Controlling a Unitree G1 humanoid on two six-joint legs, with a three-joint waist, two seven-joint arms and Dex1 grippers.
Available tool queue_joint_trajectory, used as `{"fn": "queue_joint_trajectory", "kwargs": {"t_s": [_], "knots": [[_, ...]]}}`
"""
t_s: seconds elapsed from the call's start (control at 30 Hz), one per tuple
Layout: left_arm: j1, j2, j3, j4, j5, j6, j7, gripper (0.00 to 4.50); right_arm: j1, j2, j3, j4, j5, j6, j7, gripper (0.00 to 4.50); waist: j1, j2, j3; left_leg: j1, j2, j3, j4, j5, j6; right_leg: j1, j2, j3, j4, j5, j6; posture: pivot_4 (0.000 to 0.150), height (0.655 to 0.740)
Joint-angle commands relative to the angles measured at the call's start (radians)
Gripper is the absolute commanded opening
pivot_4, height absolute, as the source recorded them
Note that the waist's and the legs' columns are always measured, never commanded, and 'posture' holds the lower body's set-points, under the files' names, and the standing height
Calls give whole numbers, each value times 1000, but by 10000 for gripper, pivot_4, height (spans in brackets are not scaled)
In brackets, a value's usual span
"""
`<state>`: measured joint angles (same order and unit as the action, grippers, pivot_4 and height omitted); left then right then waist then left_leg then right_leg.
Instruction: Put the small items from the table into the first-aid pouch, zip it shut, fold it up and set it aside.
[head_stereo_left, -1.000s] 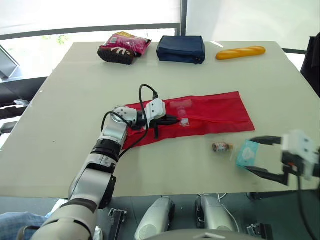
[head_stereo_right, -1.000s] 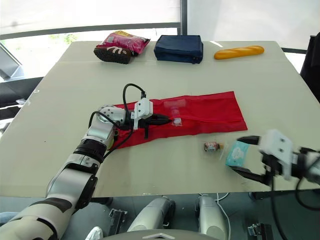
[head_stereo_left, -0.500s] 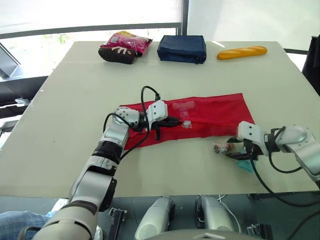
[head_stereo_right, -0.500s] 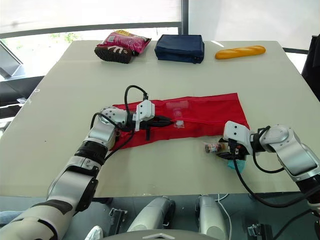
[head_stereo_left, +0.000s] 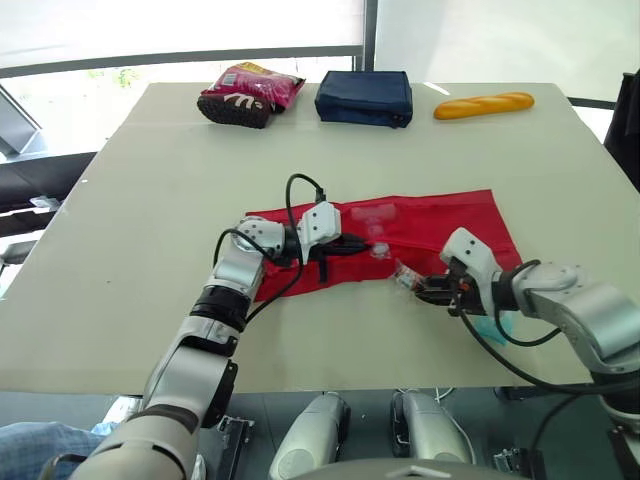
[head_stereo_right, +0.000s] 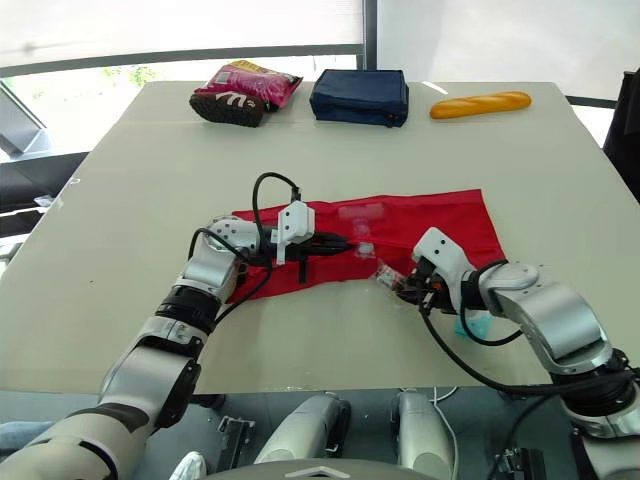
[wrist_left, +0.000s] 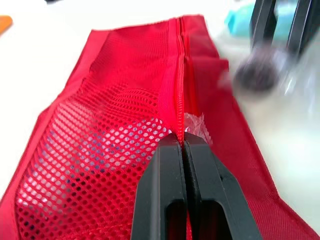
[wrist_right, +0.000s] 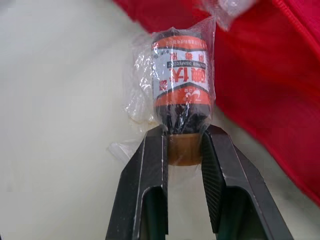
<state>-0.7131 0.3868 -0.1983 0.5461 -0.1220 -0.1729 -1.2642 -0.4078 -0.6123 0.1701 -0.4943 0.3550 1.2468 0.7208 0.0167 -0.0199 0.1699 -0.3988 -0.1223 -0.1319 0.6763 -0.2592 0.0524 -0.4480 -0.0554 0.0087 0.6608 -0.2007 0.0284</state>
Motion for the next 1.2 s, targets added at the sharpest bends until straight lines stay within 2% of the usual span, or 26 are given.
{"fn": "queue_joint_trajectory", "kwargs": {"t_s": [0.03, 0.33, 0.53, 0.57, 0.67, 0.77, 0.8, 0.83, 0.9, 1.03, 1.2], "knots": [[12, -5, 4, -81, -30, 24, -6, 0, -43, 77, -57, -4, -8, 102, -118, 3545, -2, 0, 0, 0, 0, 0, 0, 0, 0, 0, 0, 0, 0, 0, 0, 1500, 7293], [53, -4, -18, -160, -40, 60, -39, 0, -152, 432, -293, 45, -45, 274, -381, 3545, -5, 1, -1, 1, 0, 0, 0, 0, 0, -1, 1, 1, 1, 1, -1, 1500, 7293], [52, -23, -30, -168, -42, 63, -44, 0, -150, 637, -319, 49, -96, 224, -539, 3545, -10, 2, -1, 1, 0, 0, -1, 0, 0, -1, 1, 1, 2, 1, -1, 1500, 7293], [50, -25, -31, -168, -42, 63, -45, 0, -143, 658, -313, 54, -107, 202, -562, 11545, -11, 2, -1, 1, 0, 0, -1, 0, 0, -1, 1, 1, 2, 1, -1, 1500, 7293], [45, -28, -29, -159, -40, 59, -47, 0, -122, 691, -307, 56, -125, 156, -601, 20625, -15, 3, -1, 1, 0, 0, -1, 0, 0, -1, 1, 1, 2, 1, -1, 1500, 7293], [31, -23, -21, -125, -30, 42, -44, 0, -99, 667, -280, 18, -112, 147, -590, 33975, -22, 3, -1, 1, 0, 0, -1, 0, 0, -1, 1, 1, 2, 1, -1, 1500, 7293], [24, -20, -17, -108, -24, 34, -39, 0, -91, 641, -267, -7, -94, 159, -567, 37215, -26, 3, -2, 1, 0, 0, -1, 0, 0, -1, 1, 1, 2, 1, -1, 1500, 7293], [14, -17, -13, -85, -17, 21, -34, 0, -79, 591, -245, -46, -70, 175, -531, 42279, -28, 3, -1, 1, 0, 0, -1, 0, 0, -1, 1, 1, 2, 1, -1, 1500, 7293], [-3, -12, -7, -46, -9, 0, -28, 0, -55, 501, -215, -110, -19, 198, -462, 44517, -29, 4, -1, 1, 0, 0, -1, 0, 0, -1, 1, 1, 1, 1, -1, 1500, 7293], [-32, -3, 0, 17, 1, -40, -25, 0, 5, 366, -219, -233, 105, 218, -328, 44517, -34, 4, -1, 2, 0, 0, -3, 0, 0, -1, 1, 1, 1, 1, -1, 1500, 7293], [-46, 28, 0, 76, 6, -99, -62, 0, 166, 203, -297, -364, 202, 15, -156, 44517, -32, 4, -1, 2, 0, 0, -4, 0, 0, -1, 1, 0, 0, 1, -1, 1500, 7293]]}}
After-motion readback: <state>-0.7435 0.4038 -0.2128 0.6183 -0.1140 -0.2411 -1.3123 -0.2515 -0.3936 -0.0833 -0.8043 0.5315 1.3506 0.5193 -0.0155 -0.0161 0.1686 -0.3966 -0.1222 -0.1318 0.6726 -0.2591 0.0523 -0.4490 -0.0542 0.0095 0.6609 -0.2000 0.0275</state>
